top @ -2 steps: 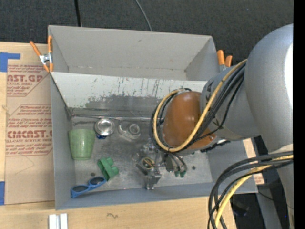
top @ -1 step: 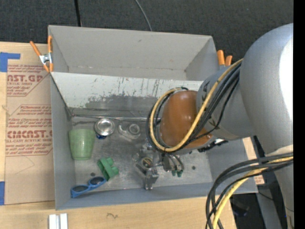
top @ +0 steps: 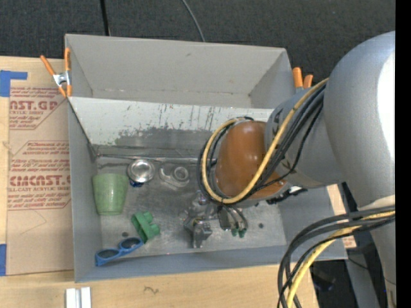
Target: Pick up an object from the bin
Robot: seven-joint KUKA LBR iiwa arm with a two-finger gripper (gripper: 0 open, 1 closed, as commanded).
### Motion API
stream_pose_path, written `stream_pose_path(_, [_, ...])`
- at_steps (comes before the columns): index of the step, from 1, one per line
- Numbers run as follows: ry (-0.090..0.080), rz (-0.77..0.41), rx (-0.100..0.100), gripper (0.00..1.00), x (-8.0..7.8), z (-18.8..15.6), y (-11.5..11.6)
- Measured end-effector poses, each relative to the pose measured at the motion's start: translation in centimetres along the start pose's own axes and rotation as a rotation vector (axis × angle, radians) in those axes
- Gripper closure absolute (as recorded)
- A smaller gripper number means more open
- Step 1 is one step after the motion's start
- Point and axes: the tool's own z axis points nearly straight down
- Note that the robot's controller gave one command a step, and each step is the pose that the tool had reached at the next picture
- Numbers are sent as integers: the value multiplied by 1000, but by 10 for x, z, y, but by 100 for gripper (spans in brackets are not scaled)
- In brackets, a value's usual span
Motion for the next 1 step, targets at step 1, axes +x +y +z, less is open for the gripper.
stream_pose_path(1, [-2,0,-1,100,-1,-50,1])
